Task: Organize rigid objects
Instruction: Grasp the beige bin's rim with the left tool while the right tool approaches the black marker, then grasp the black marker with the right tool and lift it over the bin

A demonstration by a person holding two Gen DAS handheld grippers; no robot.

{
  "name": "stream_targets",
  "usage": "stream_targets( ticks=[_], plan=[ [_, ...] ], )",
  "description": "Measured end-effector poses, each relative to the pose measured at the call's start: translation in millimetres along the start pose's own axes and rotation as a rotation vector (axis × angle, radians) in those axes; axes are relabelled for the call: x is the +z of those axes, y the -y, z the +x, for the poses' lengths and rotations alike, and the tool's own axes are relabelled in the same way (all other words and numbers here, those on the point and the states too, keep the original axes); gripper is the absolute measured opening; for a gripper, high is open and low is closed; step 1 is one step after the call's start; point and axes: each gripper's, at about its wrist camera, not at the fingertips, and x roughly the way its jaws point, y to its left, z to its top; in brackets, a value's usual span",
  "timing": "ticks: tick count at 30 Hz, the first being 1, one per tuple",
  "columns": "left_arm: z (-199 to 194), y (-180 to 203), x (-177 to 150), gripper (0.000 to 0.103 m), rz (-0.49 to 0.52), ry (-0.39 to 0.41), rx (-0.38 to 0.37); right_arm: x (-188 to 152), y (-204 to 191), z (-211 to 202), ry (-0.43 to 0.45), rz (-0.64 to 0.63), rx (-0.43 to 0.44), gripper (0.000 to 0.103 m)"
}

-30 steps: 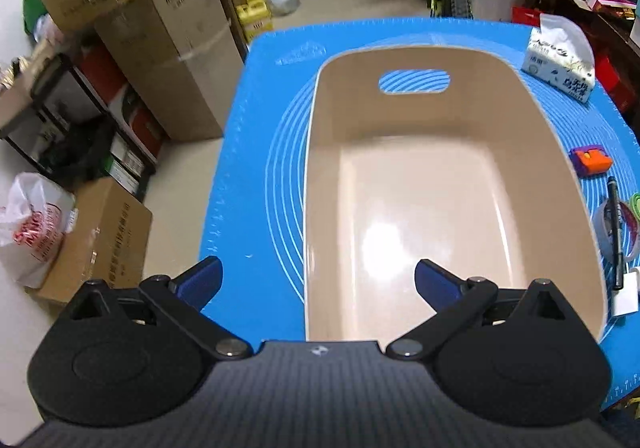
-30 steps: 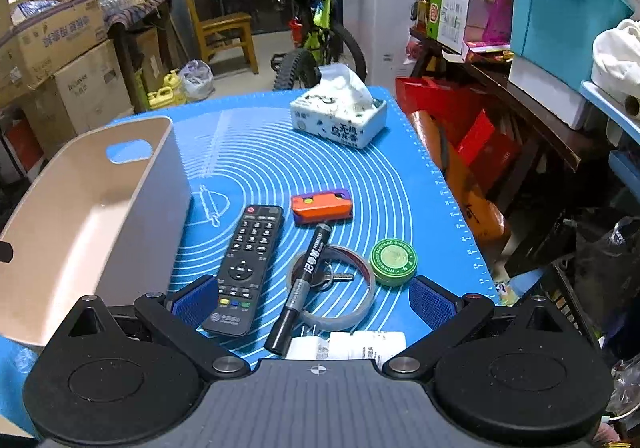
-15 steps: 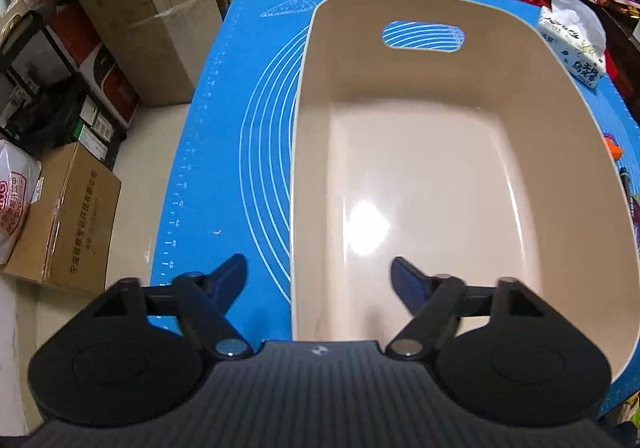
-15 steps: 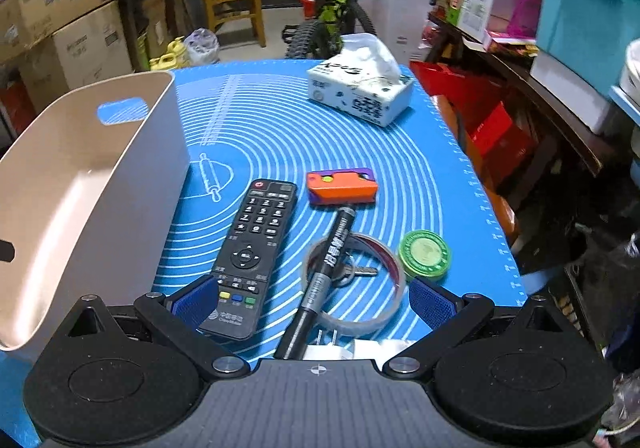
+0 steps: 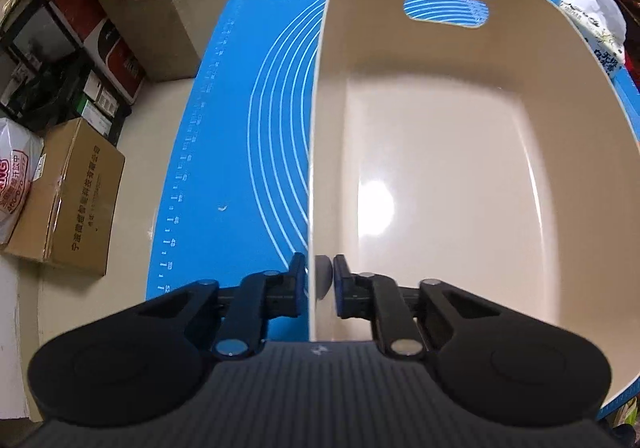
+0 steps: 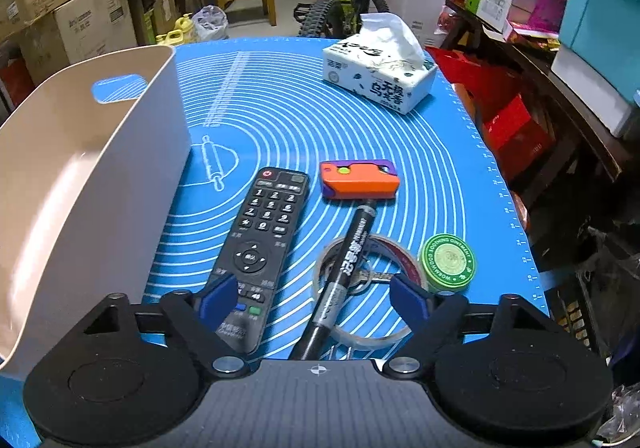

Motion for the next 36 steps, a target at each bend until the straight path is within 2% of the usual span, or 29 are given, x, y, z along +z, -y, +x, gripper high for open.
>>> stream_targets(
  ticks=[9, 18, 23, 36],
  plan=[
    [0, -4, 1, 0.006, -0.016, 0.002, -0.031, 9, 9, 13, -0.034, 0.013, 0.021, 0.063],
    [-1, -8, 0, 0.005, -0.024, 0.004, -0.044, 10, 17, 30, -0.096, 0.069, 0.039, 0.029],
    [0, -9, 0, 0.005, -0.029, 0.002, -0.047, 7, 21, 29, -0.094, 0.116, 0.072, 0.025],
    [-1, -10, -1, 0.005, -0.032, 0.007, -0.052, 16, 23, -3, 0.011, 0.147, 0.069, 0.024]
  ],
)
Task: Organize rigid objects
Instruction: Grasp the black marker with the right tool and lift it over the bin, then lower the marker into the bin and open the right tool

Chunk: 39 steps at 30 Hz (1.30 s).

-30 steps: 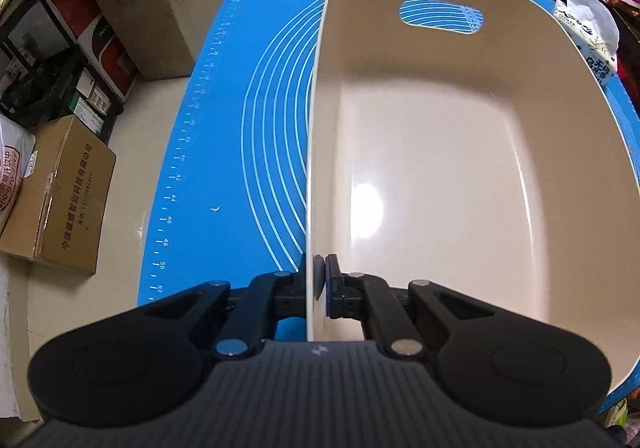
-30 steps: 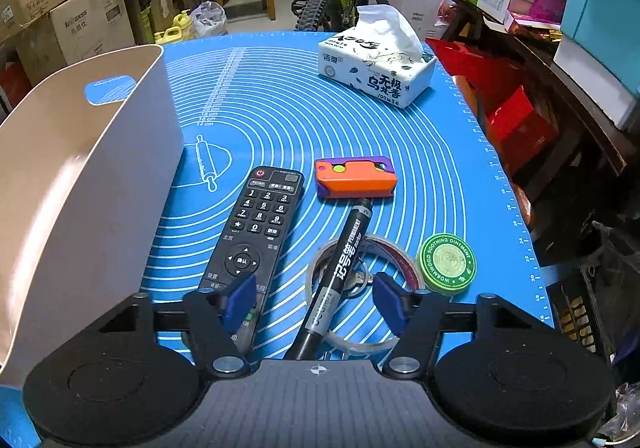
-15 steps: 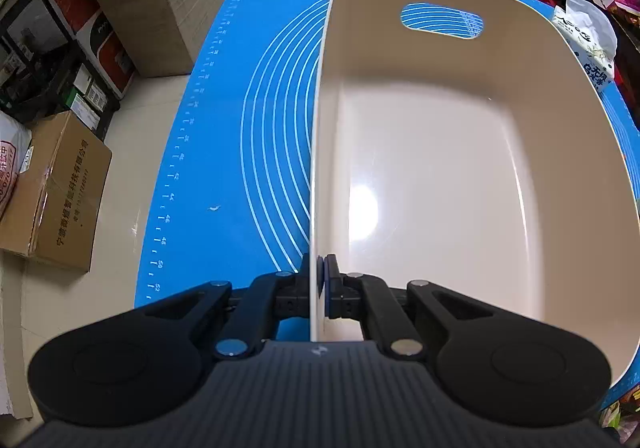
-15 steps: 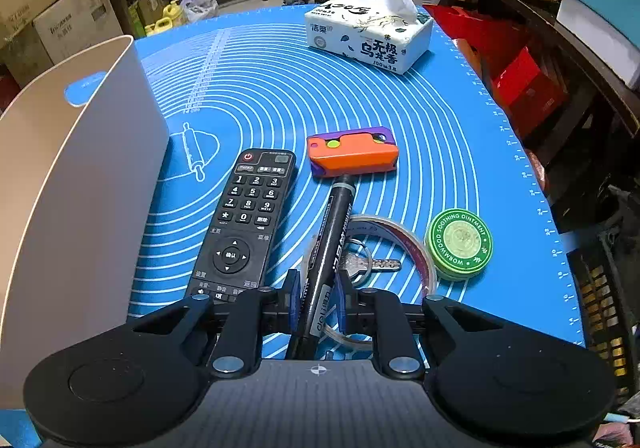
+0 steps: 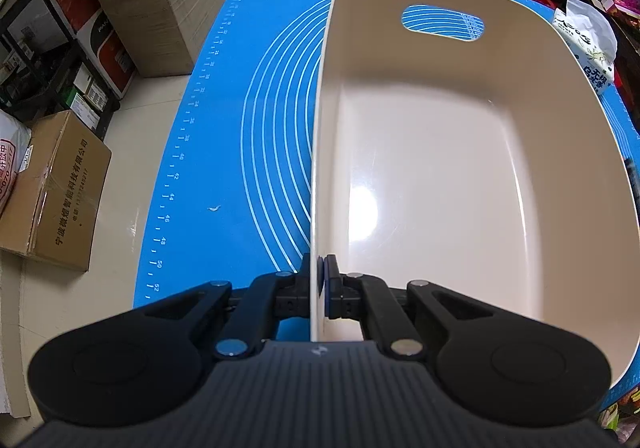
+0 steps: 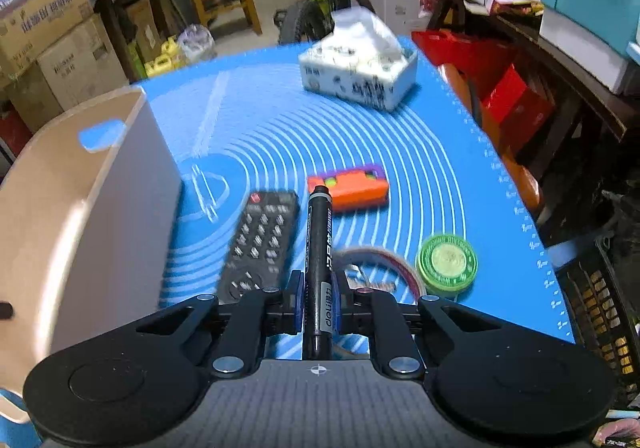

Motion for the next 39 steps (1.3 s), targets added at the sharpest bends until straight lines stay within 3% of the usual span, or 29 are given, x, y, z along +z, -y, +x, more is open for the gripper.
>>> stream_targets(
  ticks=[8, 16, 27, 33, 39],
  plan=[
    [0, 0, -1, 0.005, 0.003, 0.001, 0.002, 29, -43, -53, 0.144, -0.061, 0.112, 0.024],
    [0, 0, -2, 0.005, 0.003, 0.001, 0.003, 50, -120, -64, 0.188, -0.189, 0.242, 0.024],
    [0, -1, -1, 0.005, -0.002, -0.001, -0.002, 28, -205, 4, 0.003, -0.369, 0.222, 0.024],
    [0, 1, -1, 0.005, -0.001, -0.001, 0.0, 12, -220, 33, -0.138, -0.41, 0.193, 0.024],
    [0, 1, -1, 0.005, 0.001, -0.001, 0.0, 0, -224, 47, -0.22, -0.436, 0.159, 0.024]
  ],
)
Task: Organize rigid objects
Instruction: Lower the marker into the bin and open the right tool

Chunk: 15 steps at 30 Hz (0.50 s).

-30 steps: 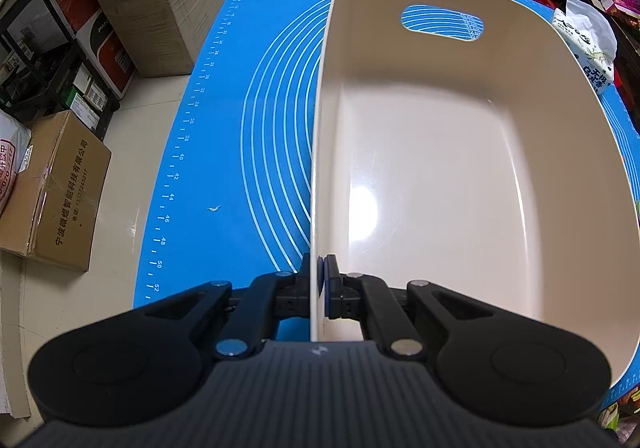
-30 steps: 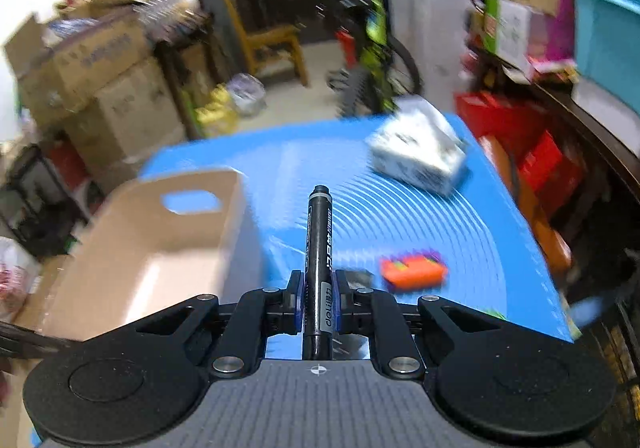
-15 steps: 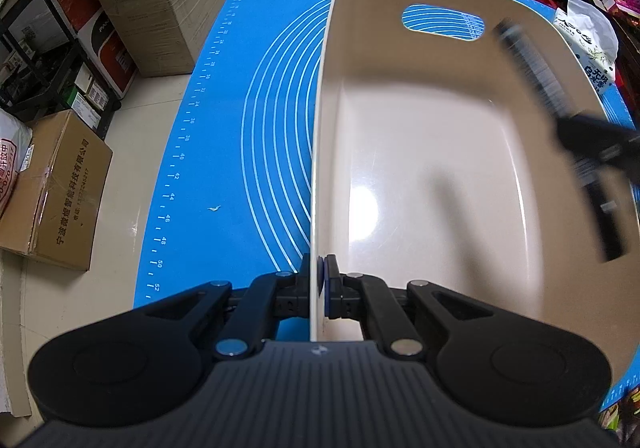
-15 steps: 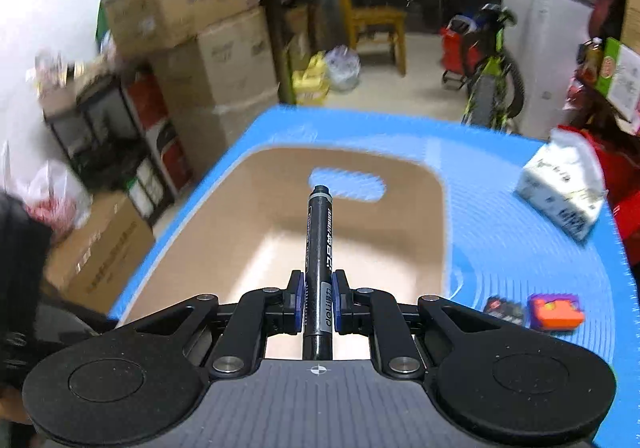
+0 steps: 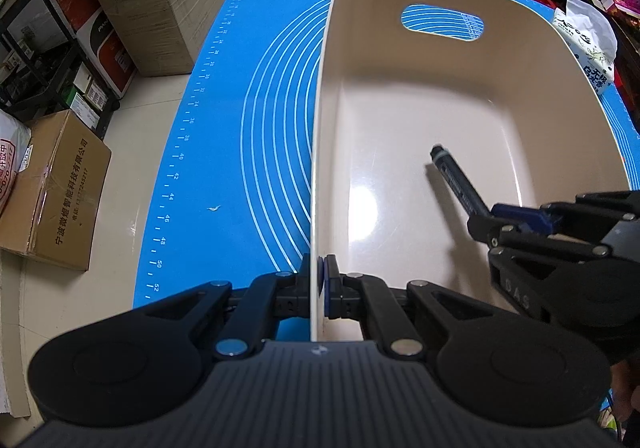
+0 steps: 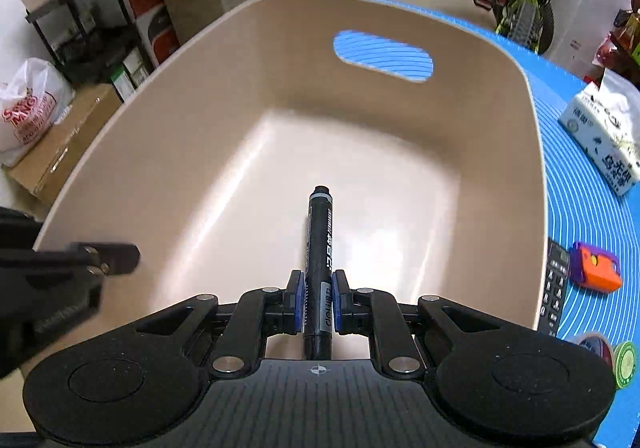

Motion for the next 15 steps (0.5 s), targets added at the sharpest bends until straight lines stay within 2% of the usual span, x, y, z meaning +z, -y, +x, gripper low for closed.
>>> stream_targets(
  ticks=[1, 2, 3, 4, 5, 11, 12, 14, 15],
  plan=[
    [0, 0, 0, 0.005, 0.001, 0.0, 0.001, 0, 1, 0, -0.004, 0.009, 0.008, 0.025],
    [0, 1, -1, 0.005, 0.003, 0.001, 0.001, -1, 3, -2, 0.005, 0.016, 0.013, 0.036],
    [0, 1, -1, 0.005, 0.003, 0.001, 0.002, -2, 3, -5, 0.022, 0.021, 0.013, 0.04],
    [1, 1, -1, 0.005, 0.002, 0.0, 0.003, -2, 3, -8, 0.031, 0.019, 0.011, 0.054],
    [1, 1, -1, 0.005, 0.001, 0.0, 0.002, -2, 5, -11, 0.042, 0.017, 0.009, 0.062],
    [1, 1, 0, 0.005, -0.001, 0.001, 0.001, -11, 11, -38, 0.115, -0.011, 0.038, 0.065],
    [1, 1, 0, 0.005, -0.002, 0.001, 0.0, -11, 12, -45, 0.13, -0.003, 0.046, 0.067],
    [1, 1, 0, 0.005, -0.002, 0.0, -0.001, -14, 18, -59, 0.175, 0.017, 0.037, 0.081],
    [1, 1, 0, 0.005, -0.002, 0.0, -0.001, -14, 23, -67, 0.199, 0.024, 0.042, 0.081]
  ],
)
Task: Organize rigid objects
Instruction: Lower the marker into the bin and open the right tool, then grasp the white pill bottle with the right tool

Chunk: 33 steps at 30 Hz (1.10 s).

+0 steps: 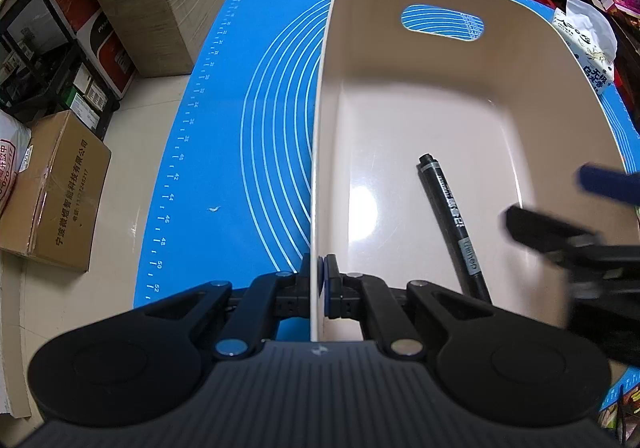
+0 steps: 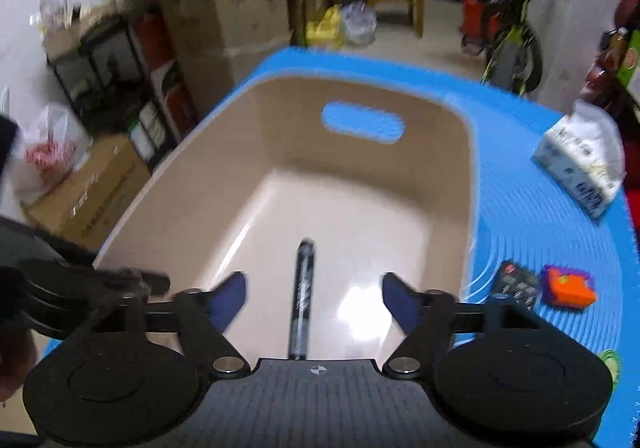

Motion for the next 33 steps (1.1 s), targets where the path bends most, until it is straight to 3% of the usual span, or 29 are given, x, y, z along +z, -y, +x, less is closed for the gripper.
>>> stream_targets(
  ticks=[5, 14, 24, 33],
  plan=[
    [0, 0, 0, 0.005, -0.001, 0.0, -0.001, 0, 32, -35, 0.069, 0.069, -0.006, 0.081],
    [0, -1, 0, 0.005, -0.004, 0.0, -0.004, -27, 102, -86, 0.142, 0.121, -0.157, 0.083],
    [0, -1, 0, 0.005, -0.005, 0.001, -0.004, -100, 179, -92, 0.034, 0.261, -0.363, 0.083],
    [0, -1, 0, 0.005, -0.004, 0.001, -0.004, -139, 188, -69, -0.047, 0.312, -0.343, 0.083]
  ],
)
